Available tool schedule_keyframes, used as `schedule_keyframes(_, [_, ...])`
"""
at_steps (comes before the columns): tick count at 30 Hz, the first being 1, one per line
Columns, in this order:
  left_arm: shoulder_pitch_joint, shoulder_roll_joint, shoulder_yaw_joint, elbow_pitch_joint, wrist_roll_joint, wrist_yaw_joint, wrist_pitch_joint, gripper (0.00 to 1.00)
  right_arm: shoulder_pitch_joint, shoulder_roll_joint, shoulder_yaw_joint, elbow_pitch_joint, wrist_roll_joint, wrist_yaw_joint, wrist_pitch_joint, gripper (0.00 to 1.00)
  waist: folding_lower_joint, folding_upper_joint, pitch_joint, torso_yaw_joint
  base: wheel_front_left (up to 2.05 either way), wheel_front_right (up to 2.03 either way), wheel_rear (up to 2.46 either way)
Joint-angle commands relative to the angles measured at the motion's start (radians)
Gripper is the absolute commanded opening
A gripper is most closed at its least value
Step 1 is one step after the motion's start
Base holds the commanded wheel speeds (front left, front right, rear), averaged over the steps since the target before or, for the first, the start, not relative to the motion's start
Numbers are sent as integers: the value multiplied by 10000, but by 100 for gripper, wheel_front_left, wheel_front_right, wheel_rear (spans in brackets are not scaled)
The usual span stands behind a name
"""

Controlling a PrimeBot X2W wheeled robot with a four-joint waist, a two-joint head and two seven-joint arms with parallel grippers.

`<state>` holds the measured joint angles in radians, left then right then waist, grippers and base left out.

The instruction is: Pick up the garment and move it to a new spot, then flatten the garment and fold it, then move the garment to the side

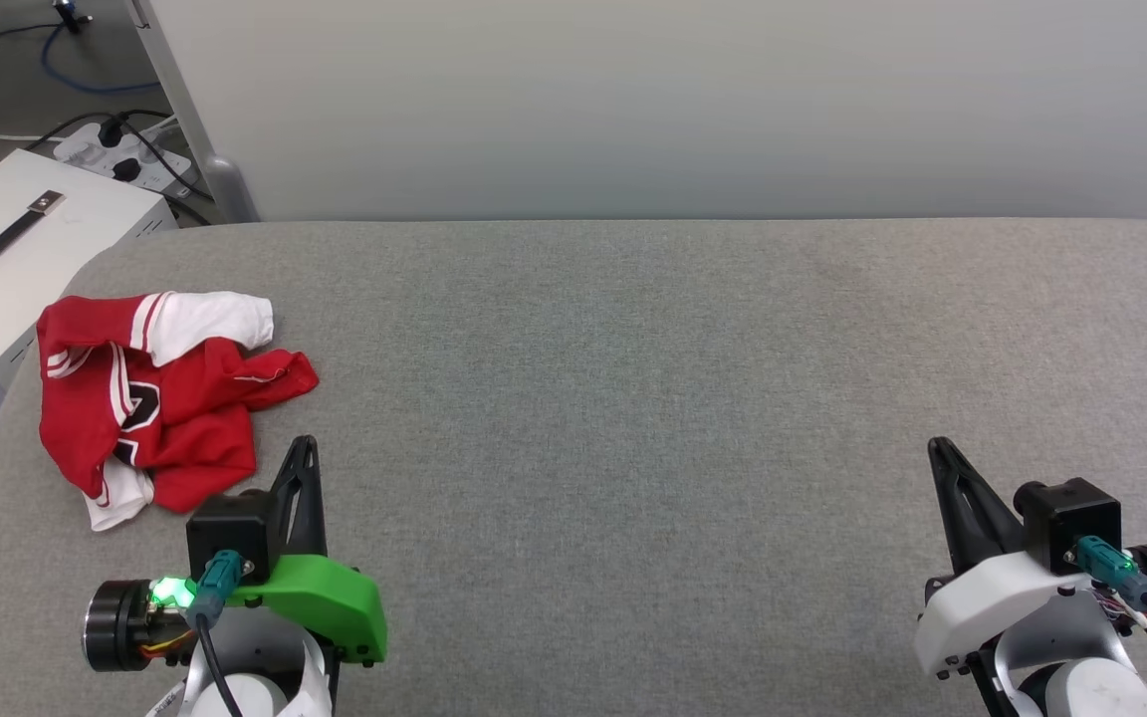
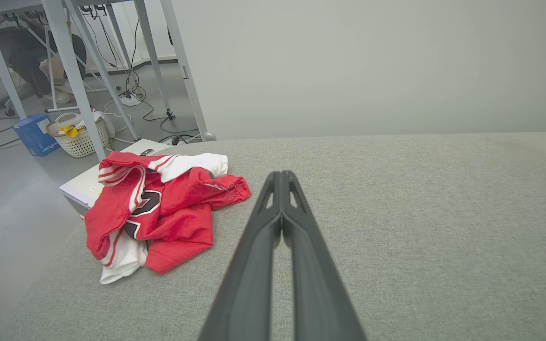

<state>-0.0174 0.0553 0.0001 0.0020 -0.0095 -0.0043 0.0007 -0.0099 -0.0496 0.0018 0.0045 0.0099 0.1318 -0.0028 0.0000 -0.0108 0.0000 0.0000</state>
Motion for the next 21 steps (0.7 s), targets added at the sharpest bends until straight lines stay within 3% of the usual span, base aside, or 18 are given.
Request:
schedule_keyframes(1, [174,-51,-1,-20,95,43,-7,0,99,-6,-18,-45,-99,-11,28,0,0,108,0,0,0,0,0])
schedule_keyframes(21, [174,-51,-1,-20,95,43,-7,0,99,-6,-18,-45,-99,-11,28,0,0,108,0,0,0,0,0])
